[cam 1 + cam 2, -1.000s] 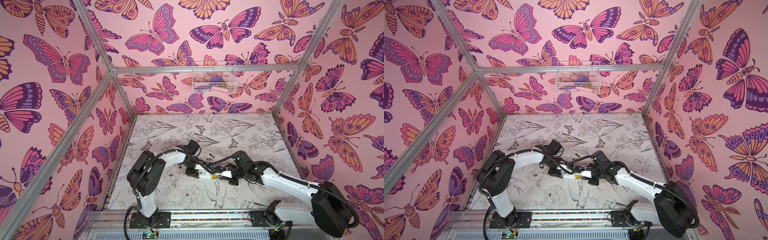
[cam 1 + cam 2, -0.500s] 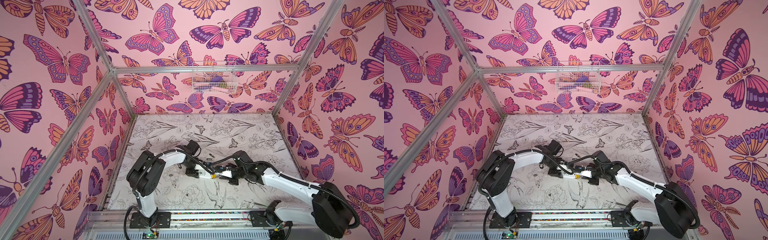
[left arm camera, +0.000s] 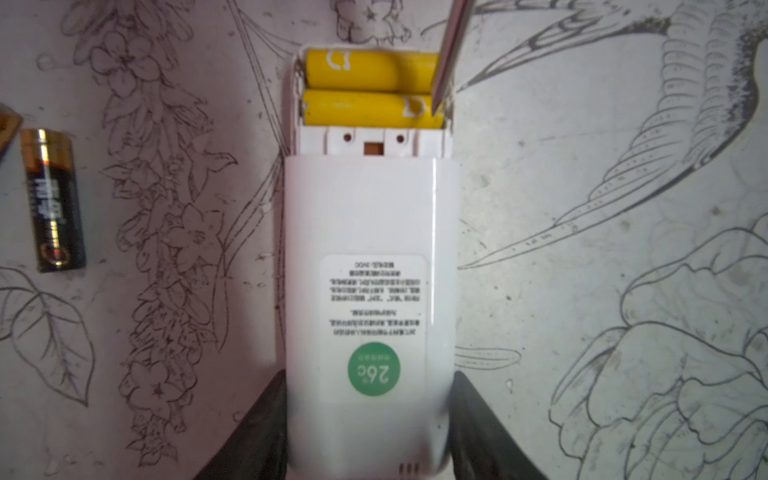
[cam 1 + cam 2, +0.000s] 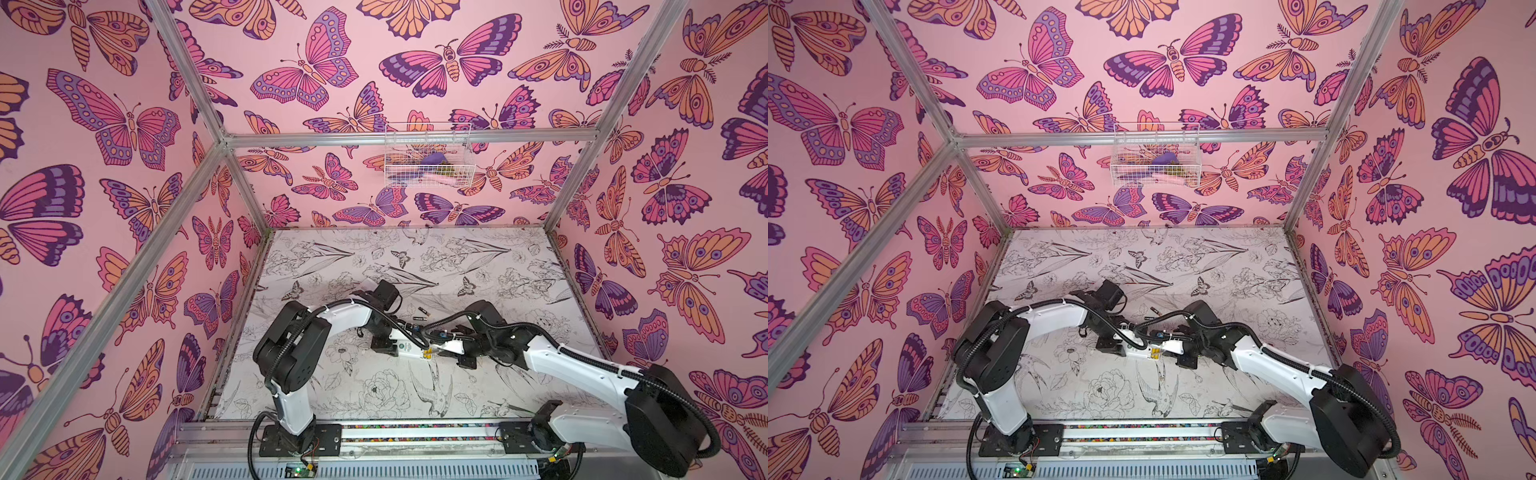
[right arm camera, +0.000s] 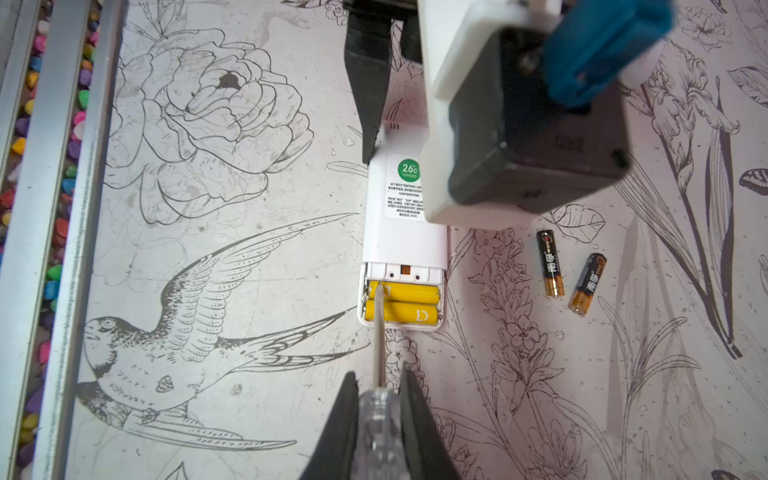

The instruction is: Unload the batteries from the remote control

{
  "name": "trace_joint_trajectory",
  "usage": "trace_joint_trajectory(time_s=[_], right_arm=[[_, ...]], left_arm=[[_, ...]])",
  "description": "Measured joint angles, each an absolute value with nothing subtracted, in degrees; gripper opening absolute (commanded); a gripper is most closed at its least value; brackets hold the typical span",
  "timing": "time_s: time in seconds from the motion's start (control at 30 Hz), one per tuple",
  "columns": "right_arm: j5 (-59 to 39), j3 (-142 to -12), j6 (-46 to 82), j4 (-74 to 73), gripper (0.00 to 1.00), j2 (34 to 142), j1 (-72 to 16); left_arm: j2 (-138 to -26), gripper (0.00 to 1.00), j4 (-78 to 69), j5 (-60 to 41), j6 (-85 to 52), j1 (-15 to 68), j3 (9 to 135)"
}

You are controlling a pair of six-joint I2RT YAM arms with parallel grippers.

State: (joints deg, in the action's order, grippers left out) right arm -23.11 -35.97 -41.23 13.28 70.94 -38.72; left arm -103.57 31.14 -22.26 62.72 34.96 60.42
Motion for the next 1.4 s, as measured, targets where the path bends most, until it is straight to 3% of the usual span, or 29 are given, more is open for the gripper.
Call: trace_joint_trajectory(time_s=[0.8, 1.4], right_arm=[[-23.4, -36.4, -42.9, 14.4, 0.00, 72.4, -39.3], [-17.5, -33.5, -43.1, 10.1, 0.00, 68.1, -40.4]], left_arm=[[-103.5, 0.39, 31.1, -22.3, 63.0, 35.0, 60.4], [-103.5, 0.39, 31.0, -22.2, 63.0, 35.0, 60.4]])
